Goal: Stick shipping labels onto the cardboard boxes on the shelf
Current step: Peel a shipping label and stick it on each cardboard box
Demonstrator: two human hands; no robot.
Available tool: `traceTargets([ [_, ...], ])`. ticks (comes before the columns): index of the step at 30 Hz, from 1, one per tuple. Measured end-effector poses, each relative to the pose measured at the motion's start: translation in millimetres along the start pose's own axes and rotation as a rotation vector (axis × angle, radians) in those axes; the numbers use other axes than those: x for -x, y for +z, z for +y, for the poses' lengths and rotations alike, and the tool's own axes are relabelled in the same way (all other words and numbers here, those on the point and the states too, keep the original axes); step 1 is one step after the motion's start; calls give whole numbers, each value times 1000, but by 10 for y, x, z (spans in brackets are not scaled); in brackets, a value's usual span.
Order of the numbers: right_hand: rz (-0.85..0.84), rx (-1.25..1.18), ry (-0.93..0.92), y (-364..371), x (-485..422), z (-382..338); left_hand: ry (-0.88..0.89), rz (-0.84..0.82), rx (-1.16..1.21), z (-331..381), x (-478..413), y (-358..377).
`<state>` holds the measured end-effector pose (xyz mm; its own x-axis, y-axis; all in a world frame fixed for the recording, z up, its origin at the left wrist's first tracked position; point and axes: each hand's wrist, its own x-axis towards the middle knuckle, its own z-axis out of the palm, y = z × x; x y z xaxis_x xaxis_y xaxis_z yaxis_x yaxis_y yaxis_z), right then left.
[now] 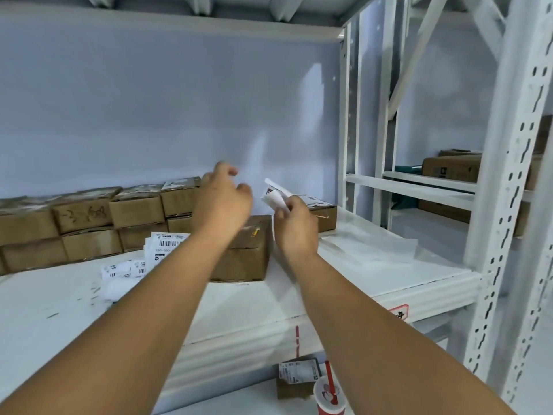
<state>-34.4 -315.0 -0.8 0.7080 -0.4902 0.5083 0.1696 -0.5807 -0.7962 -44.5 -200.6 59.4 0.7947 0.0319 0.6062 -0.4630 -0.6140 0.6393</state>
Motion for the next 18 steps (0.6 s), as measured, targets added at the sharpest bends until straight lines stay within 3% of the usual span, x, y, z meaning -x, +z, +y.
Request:
traceTargets([
  [3,30,-63,0,-2,6,-21,-278,-317,27,-303,42,-95],
  [6,3,-118,31,-7,14,-31,-396,-444,127,-451,115,-82],
  [13,38,-176,16,-9,19,-64,-522,-433,519,-479,170,106],
  [18,97,-238,-78,-43,40,-121,-594,-299,876,-421,153,29],
])
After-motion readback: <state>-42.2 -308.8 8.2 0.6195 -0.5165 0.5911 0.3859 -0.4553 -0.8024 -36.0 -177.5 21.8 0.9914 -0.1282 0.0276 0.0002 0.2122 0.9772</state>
